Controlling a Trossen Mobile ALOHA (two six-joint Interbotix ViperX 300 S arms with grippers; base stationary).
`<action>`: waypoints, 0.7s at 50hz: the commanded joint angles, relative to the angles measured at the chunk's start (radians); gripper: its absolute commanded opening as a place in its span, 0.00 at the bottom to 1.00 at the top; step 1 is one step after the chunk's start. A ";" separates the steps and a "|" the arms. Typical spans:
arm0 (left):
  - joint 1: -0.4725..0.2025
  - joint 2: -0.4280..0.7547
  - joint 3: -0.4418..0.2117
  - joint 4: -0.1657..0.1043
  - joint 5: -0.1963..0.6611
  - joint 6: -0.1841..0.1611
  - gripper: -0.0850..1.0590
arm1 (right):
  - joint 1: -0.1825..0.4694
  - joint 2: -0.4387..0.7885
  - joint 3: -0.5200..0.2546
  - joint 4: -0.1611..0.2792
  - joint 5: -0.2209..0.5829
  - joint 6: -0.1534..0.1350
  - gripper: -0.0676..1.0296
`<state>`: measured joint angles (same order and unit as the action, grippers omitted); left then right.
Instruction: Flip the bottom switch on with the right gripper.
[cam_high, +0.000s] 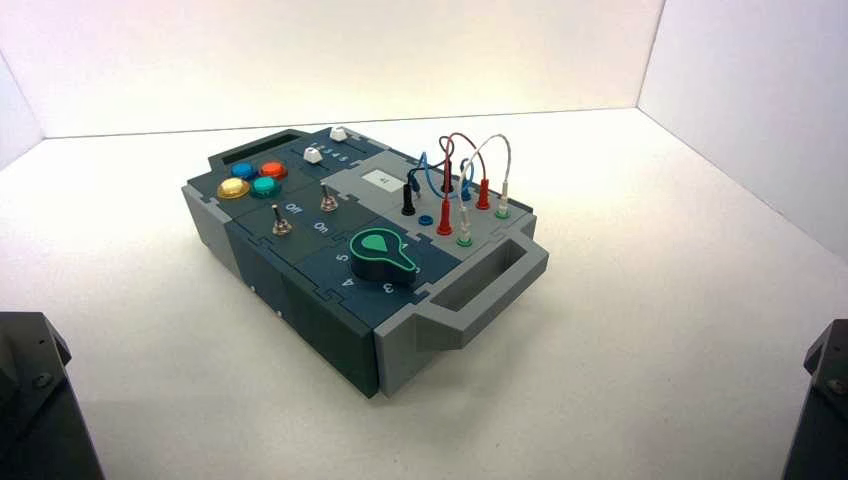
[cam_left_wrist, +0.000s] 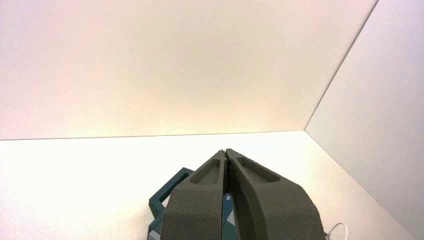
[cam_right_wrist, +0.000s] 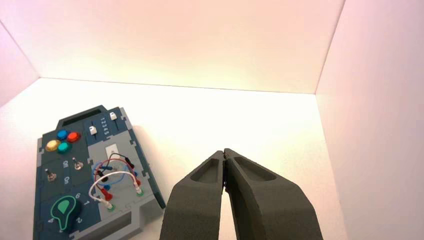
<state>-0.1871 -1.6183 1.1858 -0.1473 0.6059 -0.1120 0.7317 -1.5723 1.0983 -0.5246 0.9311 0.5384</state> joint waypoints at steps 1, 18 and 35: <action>-0.003 0.018 -0.012 -0.002 -0.008 -0.002 0.05 | 0.002 0.020 -0.023 0.003 -0.011 0.000 0.04; -0.003 0.041 -0.020 -0.003 -0.008 -0.005 0.05 | 0.023 0.052 -0.032 0.037 -0.041 -0.026 0.04; -0.002 0.354 -0.086 0.002 -0.109 -0.005 0.05 | 0.063 0.456 -0.135 0.252 -0.276 -0.029 0.04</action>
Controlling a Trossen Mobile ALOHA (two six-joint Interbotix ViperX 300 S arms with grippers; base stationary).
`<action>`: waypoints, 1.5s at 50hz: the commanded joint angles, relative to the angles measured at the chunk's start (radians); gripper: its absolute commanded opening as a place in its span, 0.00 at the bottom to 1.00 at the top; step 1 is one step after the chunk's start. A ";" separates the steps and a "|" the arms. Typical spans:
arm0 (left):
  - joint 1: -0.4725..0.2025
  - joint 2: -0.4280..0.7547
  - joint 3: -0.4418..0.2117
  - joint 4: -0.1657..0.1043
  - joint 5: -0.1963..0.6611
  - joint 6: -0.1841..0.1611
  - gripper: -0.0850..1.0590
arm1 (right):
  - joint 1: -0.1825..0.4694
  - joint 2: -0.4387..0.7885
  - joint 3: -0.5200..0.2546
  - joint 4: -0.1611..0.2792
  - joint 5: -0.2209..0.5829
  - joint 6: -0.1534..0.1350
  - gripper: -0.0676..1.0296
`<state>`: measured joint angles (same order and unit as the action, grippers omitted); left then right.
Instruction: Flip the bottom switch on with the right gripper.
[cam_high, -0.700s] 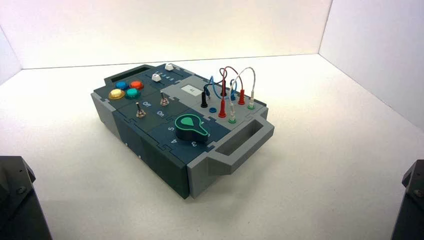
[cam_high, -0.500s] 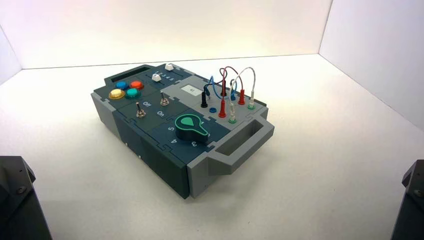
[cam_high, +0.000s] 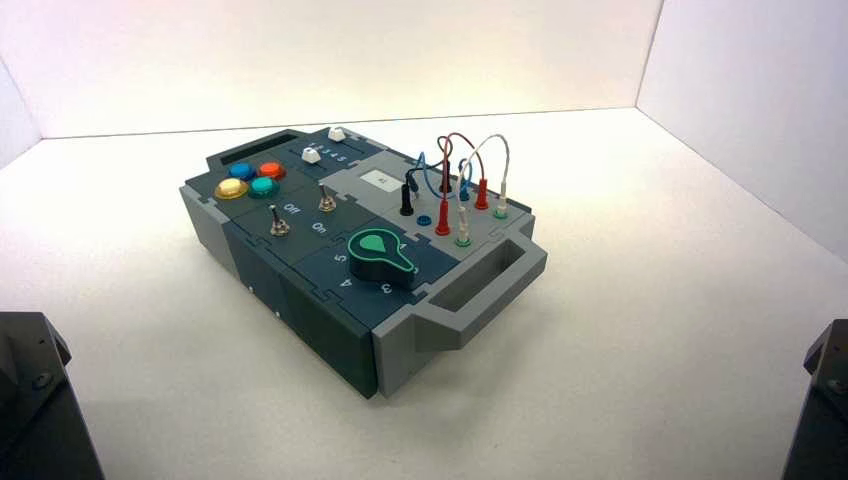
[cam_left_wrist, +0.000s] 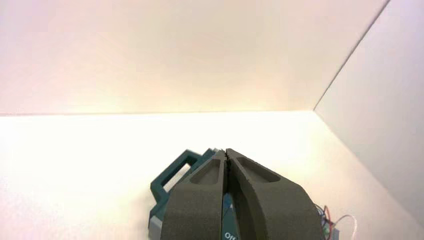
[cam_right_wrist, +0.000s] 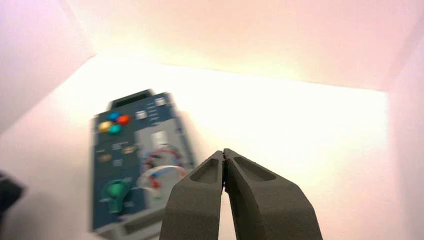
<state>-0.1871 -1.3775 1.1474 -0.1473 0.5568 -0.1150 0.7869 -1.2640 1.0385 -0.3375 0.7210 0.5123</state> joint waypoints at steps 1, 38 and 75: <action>0.000 0.133 -0.052 0.002 -0.072 -0.002 0.05 | 0.011 0.176 -0.087 0.077 -0.075 -0.006 0.04; 0.100 0.841 -0.250 0.006 -0.132 0.075 0.05 | 0.408 0.861 -0.454 0.132 -0.123 -0.009 0.04; 0.106 1.453 -0.448 0.003 -0.265 0.126 0.05 | 0.442 1.232 -0.650 0.137 -0.118 -0.012 0.04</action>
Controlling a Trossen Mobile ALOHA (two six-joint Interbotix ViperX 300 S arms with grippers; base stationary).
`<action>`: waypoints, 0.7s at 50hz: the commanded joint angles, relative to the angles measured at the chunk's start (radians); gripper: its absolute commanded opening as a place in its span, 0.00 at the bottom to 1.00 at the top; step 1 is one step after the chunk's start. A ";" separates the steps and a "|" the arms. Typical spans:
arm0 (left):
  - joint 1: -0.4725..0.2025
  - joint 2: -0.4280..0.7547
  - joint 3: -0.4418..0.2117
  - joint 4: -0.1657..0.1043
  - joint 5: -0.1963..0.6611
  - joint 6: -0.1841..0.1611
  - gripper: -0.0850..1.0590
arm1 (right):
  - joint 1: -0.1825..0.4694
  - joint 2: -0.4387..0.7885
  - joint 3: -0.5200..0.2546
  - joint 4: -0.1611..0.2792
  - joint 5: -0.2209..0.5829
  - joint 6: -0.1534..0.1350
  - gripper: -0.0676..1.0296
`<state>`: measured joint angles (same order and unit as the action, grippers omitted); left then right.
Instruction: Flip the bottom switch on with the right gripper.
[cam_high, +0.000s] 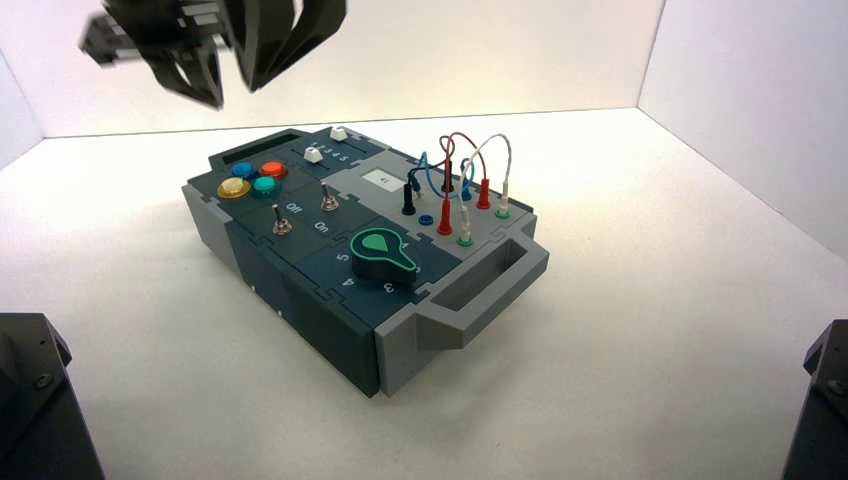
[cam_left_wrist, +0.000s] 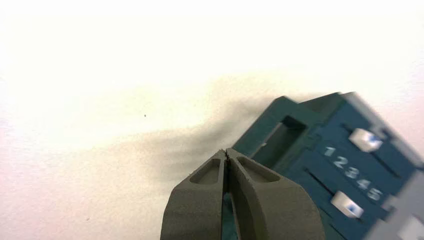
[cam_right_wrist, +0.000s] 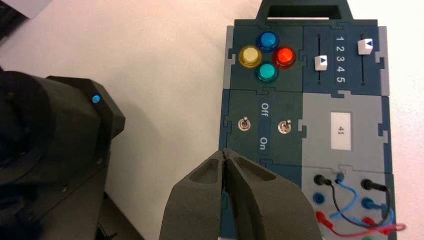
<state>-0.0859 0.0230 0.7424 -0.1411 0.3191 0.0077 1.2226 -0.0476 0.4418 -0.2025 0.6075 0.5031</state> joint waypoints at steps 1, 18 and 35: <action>0.003 0.058 -0.046 -0.003 -0.028 0.002 0.05 | 0.006 0.020 -0.057 0.000 -0.003 -0.005 0.04; -0.023 0.176 -0.091 -0.006 -0.032 0.003 0.05 | -0.011 0.160 -0.155 0.002 0.032 -0.002 0.04; -0.066 0.179 -0.107 -0.006 -0.032 0.003 0.05 | -0.035 0.233 -0.193 0.002 0.037 0.002 0.04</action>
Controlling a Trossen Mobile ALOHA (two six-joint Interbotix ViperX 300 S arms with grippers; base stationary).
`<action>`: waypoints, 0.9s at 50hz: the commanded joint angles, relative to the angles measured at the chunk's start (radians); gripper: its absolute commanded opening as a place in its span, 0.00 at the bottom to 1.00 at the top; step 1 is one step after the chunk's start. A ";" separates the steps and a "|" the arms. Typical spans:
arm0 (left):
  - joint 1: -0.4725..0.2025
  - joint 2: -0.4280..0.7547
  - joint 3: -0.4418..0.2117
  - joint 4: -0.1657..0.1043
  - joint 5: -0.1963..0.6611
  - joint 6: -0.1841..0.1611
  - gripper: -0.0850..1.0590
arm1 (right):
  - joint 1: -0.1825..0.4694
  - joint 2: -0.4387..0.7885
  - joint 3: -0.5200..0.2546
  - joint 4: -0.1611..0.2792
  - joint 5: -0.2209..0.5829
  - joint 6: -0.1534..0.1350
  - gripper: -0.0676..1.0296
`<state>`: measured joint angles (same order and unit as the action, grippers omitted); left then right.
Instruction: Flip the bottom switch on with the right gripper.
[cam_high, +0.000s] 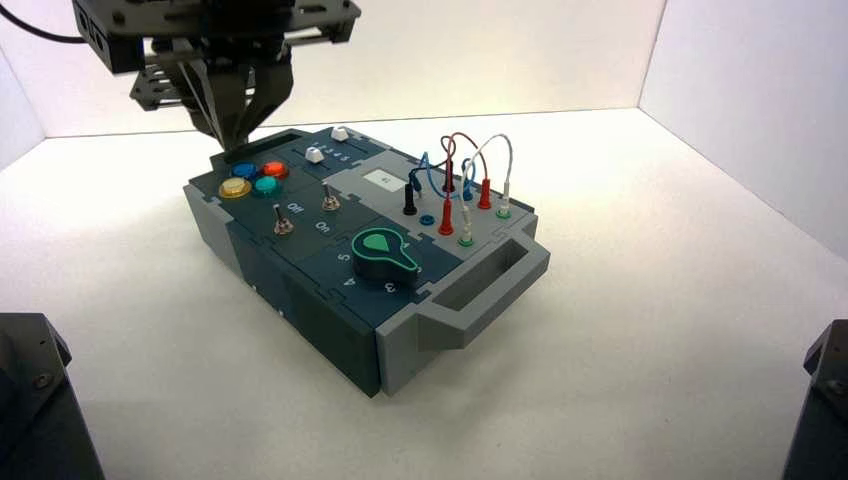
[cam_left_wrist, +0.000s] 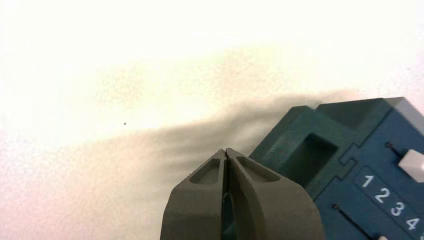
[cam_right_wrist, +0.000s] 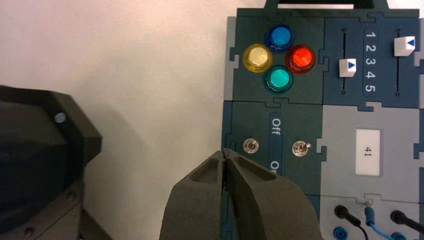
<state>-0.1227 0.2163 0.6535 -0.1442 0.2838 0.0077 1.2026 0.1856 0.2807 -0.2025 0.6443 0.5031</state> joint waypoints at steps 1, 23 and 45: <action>-0.029 -0.012 -0.018 -0.003 0.002 0.003 0.05 | -0.015 0.003 -0.034 0.002 0.000 0.002 0.04; -0.031 0.000 -0.018 -0.003 0.003 0.005 0.05 | -0.018 0.066 -0.060 0.002 0.000 0.002 0.04; -0.032 0.011 -0.014 -0.003 0.002 0.006 0.05 | -0.081 0.094 -0.084 0.000 0.051 -0.003 0.04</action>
<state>-0.1304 0.2347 0.6412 -0.1457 0.2807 0.0092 1.1520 0.2961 0.2286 -0.2025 0.6811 0.5031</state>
